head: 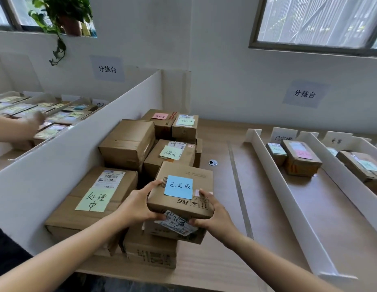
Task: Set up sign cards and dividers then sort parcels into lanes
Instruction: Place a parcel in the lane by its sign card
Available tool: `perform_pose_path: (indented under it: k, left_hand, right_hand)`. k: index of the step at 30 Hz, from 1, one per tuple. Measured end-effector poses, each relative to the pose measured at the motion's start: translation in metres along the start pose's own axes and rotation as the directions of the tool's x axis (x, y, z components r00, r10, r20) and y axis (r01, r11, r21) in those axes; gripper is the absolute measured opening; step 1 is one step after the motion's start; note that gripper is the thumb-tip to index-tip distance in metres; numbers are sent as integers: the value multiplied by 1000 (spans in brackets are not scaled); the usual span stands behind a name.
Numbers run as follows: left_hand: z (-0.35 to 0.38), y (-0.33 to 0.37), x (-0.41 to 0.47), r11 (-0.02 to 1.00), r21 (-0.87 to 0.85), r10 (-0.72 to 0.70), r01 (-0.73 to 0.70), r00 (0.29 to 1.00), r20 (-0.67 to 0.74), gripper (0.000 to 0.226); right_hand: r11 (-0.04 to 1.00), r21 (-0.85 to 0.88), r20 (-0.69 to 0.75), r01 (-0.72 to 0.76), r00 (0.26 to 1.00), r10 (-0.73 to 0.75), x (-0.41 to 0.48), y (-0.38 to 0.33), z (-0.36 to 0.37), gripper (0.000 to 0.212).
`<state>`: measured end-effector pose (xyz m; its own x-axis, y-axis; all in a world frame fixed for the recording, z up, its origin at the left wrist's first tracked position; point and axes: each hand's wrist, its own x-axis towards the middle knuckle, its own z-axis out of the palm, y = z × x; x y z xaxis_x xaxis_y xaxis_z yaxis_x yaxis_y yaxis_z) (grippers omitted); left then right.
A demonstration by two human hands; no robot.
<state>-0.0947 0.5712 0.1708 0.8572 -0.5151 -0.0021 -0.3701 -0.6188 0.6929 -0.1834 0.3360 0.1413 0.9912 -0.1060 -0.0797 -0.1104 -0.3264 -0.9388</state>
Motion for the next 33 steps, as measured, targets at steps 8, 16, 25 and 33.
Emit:
perform_pose_path:
  k: [8, 16, 25, 33]
  left_hand:
    - [55, 76, 6, 995, -51, 86, -85, 996, 11, 96]
    - [125, 158, 21, 972, -103, 215, -209, 976, 46, 107]
    - [212, 234, 33, 922, -211, 337, -324, 941, 25, 100]
    - [261, 290, 59, 862, -227, 473, -454, 881, 35, 95]
  right_hand:
    - [1000, -12, -77, 4, 997, -5, -43, 16, -80, 90]
    - [1000, 10, -214, 1, 977, 1, -107, 37, -179, 90]
    - [998, -64, -331, 6, 943, -27, -176, 60, -274, 87]
    - [995, -95, -433, 4, 900, -45, -204, 78, -334, 86]
